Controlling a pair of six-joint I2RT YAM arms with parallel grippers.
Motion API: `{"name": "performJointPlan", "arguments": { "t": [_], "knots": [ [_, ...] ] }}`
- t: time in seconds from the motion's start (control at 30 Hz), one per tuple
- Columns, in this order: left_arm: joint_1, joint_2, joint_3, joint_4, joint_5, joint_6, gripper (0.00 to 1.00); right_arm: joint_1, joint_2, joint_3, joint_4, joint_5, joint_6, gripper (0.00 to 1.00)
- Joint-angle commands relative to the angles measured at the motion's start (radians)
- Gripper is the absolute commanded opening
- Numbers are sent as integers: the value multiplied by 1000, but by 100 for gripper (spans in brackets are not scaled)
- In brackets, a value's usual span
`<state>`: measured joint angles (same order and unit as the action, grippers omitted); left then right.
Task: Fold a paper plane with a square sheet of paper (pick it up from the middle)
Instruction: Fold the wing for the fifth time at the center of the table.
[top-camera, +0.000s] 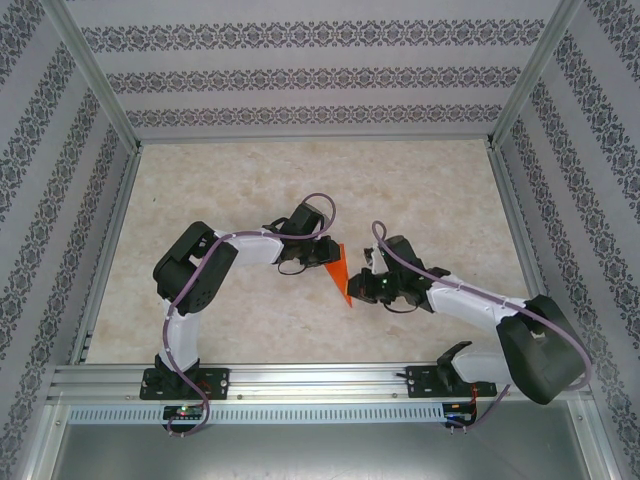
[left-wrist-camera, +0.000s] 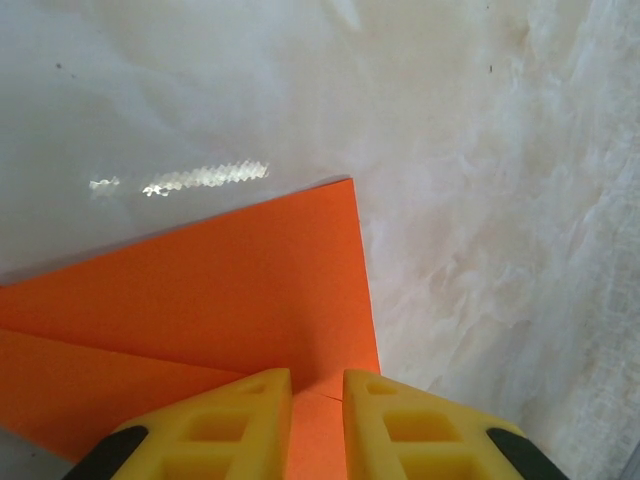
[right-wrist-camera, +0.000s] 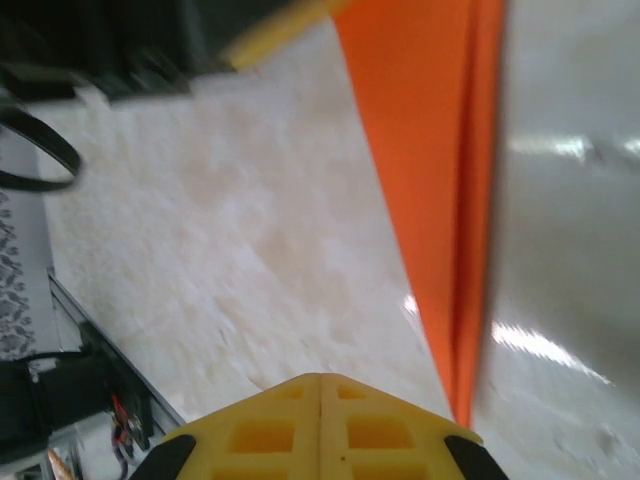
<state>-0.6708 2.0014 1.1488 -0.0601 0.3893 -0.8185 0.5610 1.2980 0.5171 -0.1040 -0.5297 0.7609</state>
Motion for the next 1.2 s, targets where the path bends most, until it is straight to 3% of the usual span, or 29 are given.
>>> {"name": "performJointPlan", "arguments": {
  "t": [0.0,0.3,0.57,1.17],
  "knots": [
    [-3,39,-5,-26,-20,22,23,4,87,32,89,40,17,4],
    [-3,31,0,-25,-17,34,23,-12,298,-14,172,52,41,0],
    [33,-2,-25,0,-83,84,26,-11,250,-121,144,54,24,0],
    [159,17,-46,137,-25,154,33,-12,235,-97,103,-8,-25,0]
  ]
}}
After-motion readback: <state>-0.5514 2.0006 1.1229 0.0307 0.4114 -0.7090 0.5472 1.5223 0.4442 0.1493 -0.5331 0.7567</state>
